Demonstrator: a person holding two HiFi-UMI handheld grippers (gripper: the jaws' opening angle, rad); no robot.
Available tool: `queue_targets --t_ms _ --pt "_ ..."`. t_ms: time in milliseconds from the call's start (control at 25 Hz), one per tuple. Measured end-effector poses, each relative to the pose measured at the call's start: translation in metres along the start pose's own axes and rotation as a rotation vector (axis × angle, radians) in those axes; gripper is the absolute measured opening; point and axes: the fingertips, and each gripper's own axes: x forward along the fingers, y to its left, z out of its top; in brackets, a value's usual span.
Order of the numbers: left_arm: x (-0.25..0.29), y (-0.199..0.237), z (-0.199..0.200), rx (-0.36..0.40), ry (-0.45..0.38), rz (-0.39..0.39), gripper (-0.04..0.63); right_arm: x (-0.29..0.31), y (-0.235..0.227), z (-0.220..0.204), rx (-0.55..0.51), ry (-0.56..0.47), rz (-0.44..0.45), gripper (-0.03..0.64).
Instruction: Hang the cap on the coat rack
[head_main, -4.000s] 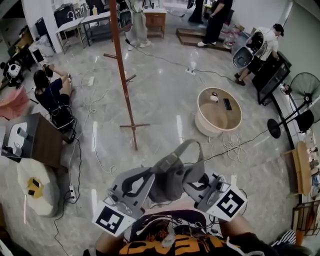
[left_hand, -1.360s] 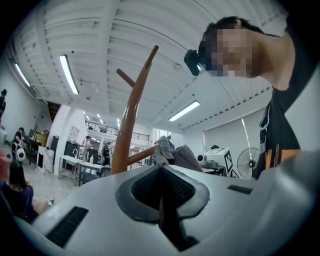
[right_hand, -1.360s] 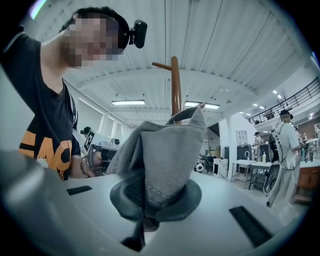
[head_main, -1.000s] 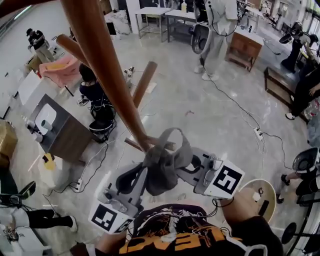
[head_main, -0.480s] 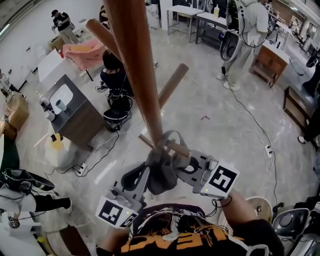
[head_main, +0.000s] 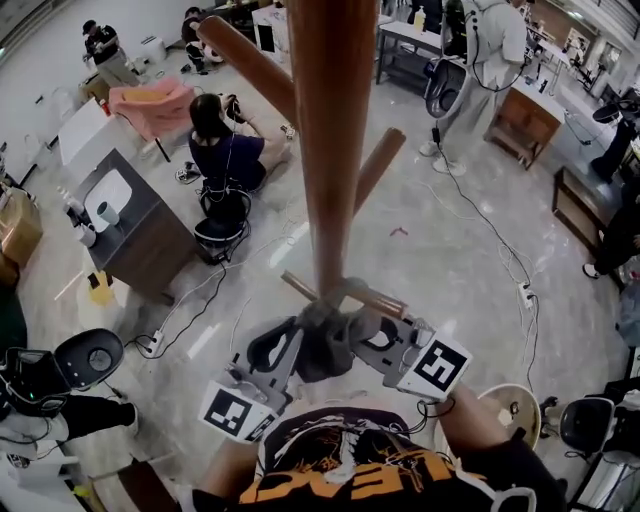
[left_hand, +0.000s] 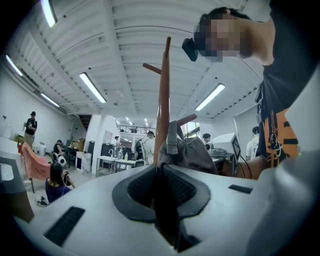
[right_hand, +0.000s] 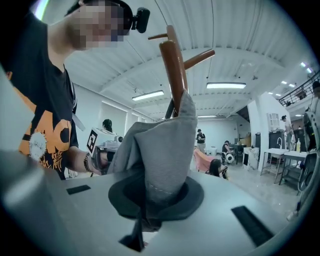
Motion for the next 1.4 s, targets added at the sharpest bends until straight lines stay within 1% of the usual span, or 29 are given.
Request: queue_targets --t_ms 40,80,120,160,200,280,360,440,520,560,640,720,800,840,960,1040,1080,1120,1240,1320,1360,1400 --pt "-0.001 0.001 -0.002 0.005 0.008 -0.014 0.048 -0.002 -0.001 0.0 0.017 -0.013 -0.009 0.053" --pt "-0.002 0.003 -0.004 0.007 0.015 -0.025 0.09 -0.006 -0.001 -0.001 0.039 -0.022 -0.02 0.113" --pt "-0.004 0.004 -0.007 0.007 0.021 -0.033 0.15 -0.01 -0.003 -0.003 0.06 -0.028 -0.034 0.172" --pt "-0.006 0.005 -0.009 0.006 0.027 -0.04 0.213 -0.016 -0.005 -0.005 0.078 -0.032 -0.054 0.212" --pt "-0.008 0.007 -0.012 0.005 0.032 -0.048 0.252 -0.022 -0.009 -0.008 0.093 -0.036 -0.078 0.246" --pt "-0.011 0.01 -0.015 0.005 0.04 -0.057 0.259 -0.032 -0.018 -0.011 0.108 -0.041 -0.127 0.312" --pt "-0.012 0.014 -0.014 0.003 0.037 -0.063 0.259 -0.041 -0.027 -0.016 0.101 -0.027 -0.165 0.359" --pt "-0.014 0.014 -0.011 0.002 0.033 -0.076 0.259 -0.051 -0.033 -0.027 0.065 0.031 -0.2 0.401" --pt "-0.015 0.013 -0.009 0.005 0.03 -0.09 0.259 -0.061 -0.04 -0.04 0.02 0.103 -0.241 0.46" --pt "-0.015 0.013 -0.006 0.004 0.028 -0.095 0.259 -0.066 -0.044 -0.045 0.0 0.134 -0.257 0.479" --pt "-0.014 0.014 -0.001 0.01 0.024 -0.107 0.259 -0.076 -0.05 -0.047 -0.026 0.168 -0.273 0.489" --pt "-0.014 0.015 0.003 0.018 0.016 -0.117 0.258 -0.082 -0.052 -0.031 -0.02 0.132 -0.283 0.489" --pt "-0.013 0.017 0.011 0.026 -0.003 -0.116 0.228 -0.085 -0.05 -0.01 -0.006 0.074 -0.29 0.488" --pt "-0.013 0.018 0.015 0.031 -0.014 -0.116 0.208 -0.086 -0.048 -0.001 -0.006 0.05 -0.289 0.475" --pt "-0.012 0.017 0.027 0.034 -0.046 -0.13 0.134 -0.084 -0.042 0.022 -0.028 -0.012 -0.281 0.388" --pt "-0.011 0.014 0.034 0.036 -0.063 -0.15 0.051 -0.087 -0.039 0.03 -0.035 -0.04 -0.289 0.303" --pt "-0.01 0.011 0.037 0.035 -0.066 -0.162 0.029 -0.09 -0.038 0.034 -0.033 -0.054 -0.293 0.256" --pt "-0.01 0.009 0.039 0.034 -0.064 -0.175 0.025 -0.092 -0.037 0.038 -0.027 -0.068 -0.296 0.218" --pt "-0.011 0.002 0.043 0.007 -0.056 -0.211 0.023 -0.095 -0.029 0.049 -0.005 -0.106 -0.316 0.139" --pt "-0.011 -0.003 0.045 -0.007 -0.055 -0.23 0.021 -0.097 -0.024 0.052 0.013 -0.117 -0.343 0.05" --pt "-0.01 -0.005 0.045 -0.008 -0.052 -0.238 0.023 -0.098 -0.022 0.052 0.023 -0.117 -0.349 0.026" --pt "-0.009 -0.008 0.045 -0.007 -0.047 -0.243 0.021 -0.098 -0.02 0.051 0.031 -0.113 -0.348 0.015"
